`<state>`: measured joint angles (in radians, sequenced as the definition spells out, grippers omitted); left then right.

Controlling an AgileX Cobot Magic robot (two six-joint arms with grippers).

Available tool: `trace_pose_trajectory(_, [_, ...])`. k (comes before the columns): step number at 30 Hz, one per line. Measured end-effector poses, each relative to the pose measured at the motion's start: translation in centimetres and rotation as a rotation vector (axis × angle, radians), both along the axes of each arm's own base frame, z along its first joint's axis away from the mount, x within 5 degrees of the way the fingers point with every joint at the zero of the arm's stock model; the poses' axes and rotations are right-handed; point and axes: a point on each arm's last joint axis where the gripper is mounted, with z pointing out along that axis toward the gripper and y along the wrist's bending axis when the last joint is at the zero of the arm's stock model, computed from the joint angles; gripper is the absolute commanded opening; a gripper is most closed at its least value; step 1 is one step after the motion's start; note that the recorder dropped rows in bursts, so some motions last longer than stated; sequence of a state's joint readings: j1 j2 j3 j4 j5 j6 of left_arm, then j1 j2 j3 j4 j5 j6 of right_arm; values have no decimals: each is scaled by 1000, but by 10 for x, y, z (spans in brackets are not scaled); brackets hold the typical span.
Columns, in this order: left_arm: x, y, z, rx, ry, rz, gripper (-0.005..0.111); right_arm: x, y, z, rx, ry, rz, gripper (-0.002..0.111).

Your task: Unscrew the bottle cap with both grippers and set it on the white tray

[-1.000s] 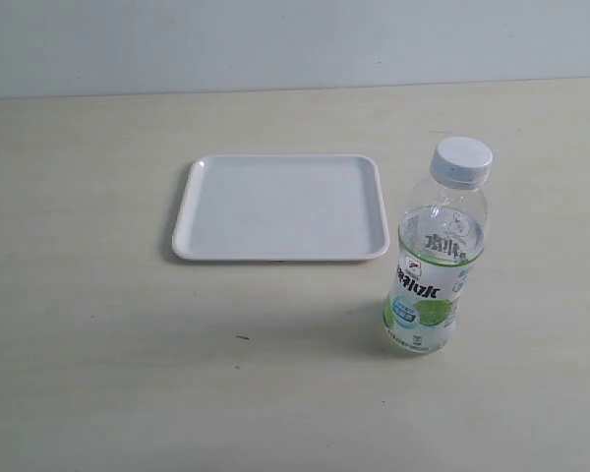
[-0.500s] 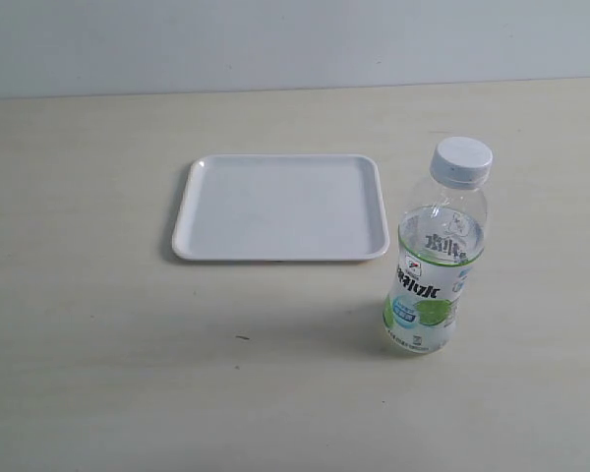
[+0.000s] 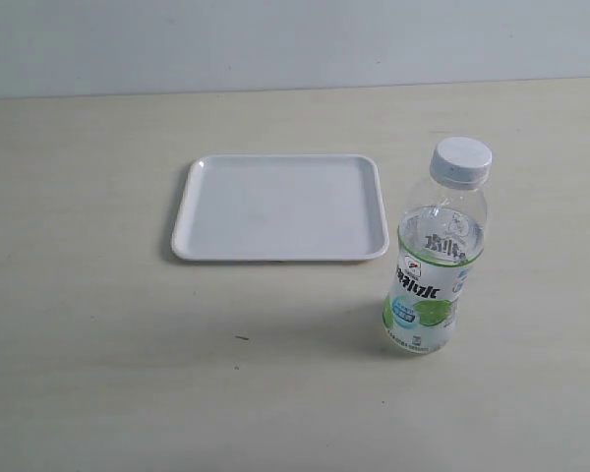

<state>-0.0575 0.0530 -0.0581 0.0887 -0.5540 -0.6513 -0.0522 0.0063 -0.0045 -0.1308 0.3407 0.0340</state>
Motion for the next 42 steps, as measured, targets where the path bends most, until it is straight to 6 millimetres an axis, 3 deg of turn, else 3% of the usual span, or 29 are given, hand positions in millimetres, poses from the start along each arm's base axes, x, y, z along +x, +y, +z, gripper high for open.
trace_pose_trajectory(4, [10,-22,27,211,-69,-139,0,0,0,0,0,0,0,0])
trace_pose_trajectory(7, [38,-34,31,324,14,-214,0,0,0,0,0,0,0,0])
trace_pose_trajectory(13, [99,-57,1,532,189,-411,0,0,0,0,0,0,0,0])
trace_pose_trajectory(19, [152,-87,-46,720,247,-658,3,0,0,0,0,0,0,0])
trace_pose_trajectory(21, [166,-103,-66,757,280,-738,12,0,0,0,0,0,0,0])
trace_pose_trajectory(24, [179,-130,-94,827,294,-842,37,0,0,0,0,0,0,0])
trace_pose_trajectory(29, [189,-176,-137,922,280,-971,93,0,0,0,0,0,0,0])
trace_pose_trajectory(31, [191,-191,-147,931,272,-1000,105,0,0,0,0,0,0,0])
trace_pose_trajectory(35, [198,-220,-165,943,253,-1053,105,0,0,0,0,0,0,0])
trace_pose_trajectory(42, [206,-252,-182,938,226,-1084,105,0,0,0,0,0,0,0])
